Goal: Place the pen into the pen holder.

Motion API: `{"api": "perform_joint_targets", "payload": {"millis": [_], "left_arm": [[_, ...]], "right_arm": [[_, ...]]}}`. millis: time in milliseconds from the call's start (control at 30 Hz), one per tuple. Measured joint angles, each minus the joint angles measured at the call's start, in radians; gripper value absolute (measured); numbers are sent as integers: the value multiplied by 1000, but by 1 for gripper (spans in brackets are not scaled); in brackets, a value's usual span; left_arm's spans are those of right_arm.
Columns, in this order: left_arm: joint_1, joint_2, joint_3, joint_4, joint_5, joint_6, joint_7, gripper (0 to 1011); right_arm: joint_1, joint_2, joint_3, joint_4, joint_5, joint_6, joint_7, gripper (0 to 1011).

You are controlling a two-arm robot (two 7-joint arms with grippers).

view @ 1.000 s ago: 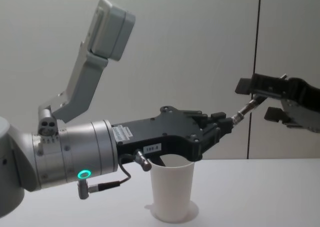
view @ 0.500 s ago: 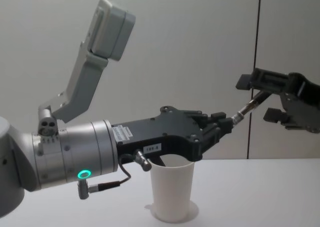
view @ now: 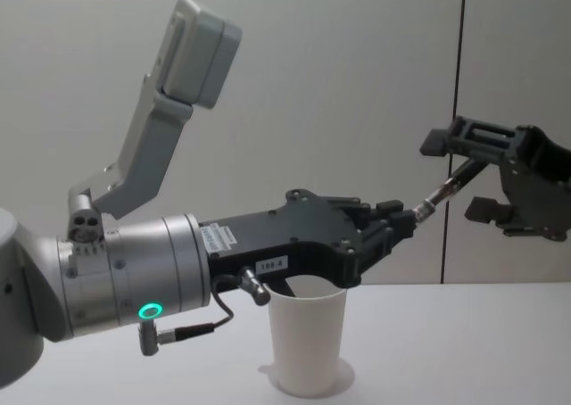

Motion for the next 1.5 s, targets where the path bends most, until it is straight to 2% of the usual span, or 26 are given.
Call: {"api": "perform_joint_targets", "payload": {"millis": [400, 833, 1067, 1167, 1267, 1300, 1400, 1467, 1500], "left_arm": [[0, 0, 0, 0, 0, 0, 0, 107], [0, 0, 0, 0, 0, 0, 0, 107], [0, 0, 0, 0, 0, 0, 0, 107], [0, 0, 0, 0, 0, 0, 0, 107], [0, 0, 0, 0, 0, 0, 0, 107], [0, 0, 0, 0, 0, 0, 0, 107], [0, 0, 0, 0, 0, 0, 0, 107], [0, 0, 0, 0, 0, 0, 0, 107], [0, 0, 0, 0, 0, 0, 0, 107]], "right_arm": [[-1, 9, -5, -8, 57, -2, -8, 1002], [-10, 24, -13, -25, 83, -15, -12, 997], [-15, 34, -17, -31, 92, -28, -15, 863], [-17, 40, -19, -32, 97, -36, -15, 733], [-18, 43, -20, -33, 100, -41, -15, 668], [-19, 45, -21, -34, 100, -44, -15, 607], [-20, 49, -23, -35, 103, -54, -14, 534], [-21, 52, -24, -35, 104, -58, -14, 446], [-21, 53, -24, -36, 105, -61, -13, 446]]}}
